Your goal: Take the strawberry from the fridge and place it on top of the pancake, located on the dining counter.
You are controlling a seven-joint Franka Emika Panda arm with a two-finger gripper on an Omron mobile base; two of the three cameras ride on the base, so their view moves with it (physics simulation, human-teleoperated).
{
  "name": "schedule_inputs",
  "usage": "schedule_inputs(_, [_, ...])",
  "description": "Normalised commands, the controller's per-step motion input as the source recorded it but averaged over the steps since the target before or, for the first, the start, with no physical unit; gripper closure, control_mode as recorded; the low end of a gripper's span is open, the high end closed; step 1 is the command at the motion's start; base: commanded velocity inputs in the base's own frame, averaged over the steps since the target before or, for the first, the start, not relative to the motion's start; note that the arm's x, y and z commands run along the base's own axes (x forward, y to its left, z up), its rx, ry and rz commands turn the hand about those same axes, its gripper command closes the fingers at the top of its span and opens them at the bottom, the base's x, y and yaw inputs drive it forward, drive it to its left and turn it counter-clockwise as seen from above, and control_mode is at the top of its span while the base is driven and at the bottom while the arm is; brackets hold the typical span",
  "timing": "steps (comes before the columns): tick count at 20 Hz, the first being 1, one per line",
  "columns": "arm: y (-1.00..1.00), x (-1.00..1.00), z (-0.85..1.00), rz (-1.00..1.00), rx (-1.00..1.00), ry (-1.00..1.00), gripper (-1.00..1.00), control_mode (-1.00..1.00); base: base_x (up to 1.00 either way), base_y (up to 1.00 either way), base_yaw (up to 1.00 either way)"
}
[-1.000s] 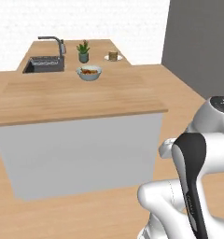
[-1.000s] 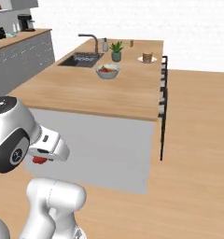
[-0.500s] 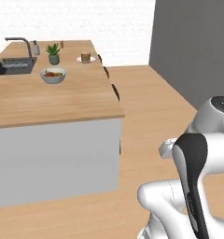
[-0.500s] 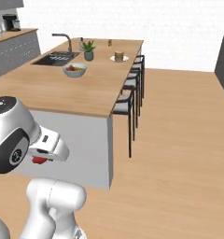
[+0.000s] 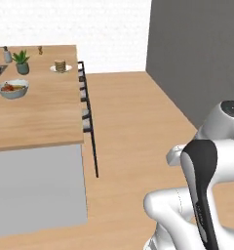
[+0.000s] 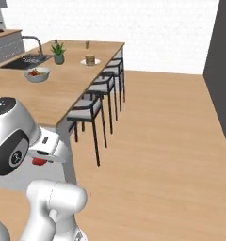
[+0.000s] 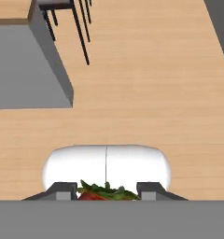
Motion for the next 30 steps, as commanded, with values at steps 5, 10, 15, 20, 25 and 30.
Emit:
schedule_inputs(5, [0.0,0.0,0.0,0.0,0.0,0.0,1.0,1.0,1.0,-1.0,0.11])
schedule_inputs(10, [0.0,0.0,0.0,0.0,0.0,0.0,1.0,1.0,1.0,-0.93,0.21])
schedule_inputs(15, [0.0,0.0,0.0,0.0,0.0,0.0,1.0,1.0,1.0,-0.86,0.35])
schedule_inputs(20, [0.0,0.0,0.0,0.0,0.0,0.0,1.0,1.0,1.0,-0.61,0.52])
schedule_inputs(25, [0.0,0.0,0.0,0.0,0.0,0.0,1.0,1.0,1.0,-0.59,0.55])
schedule_inputs(30, [0.0,0.0,0.0,0.0,0.0,0.0,1.0,1.0,1.0,-0.65,0.57])
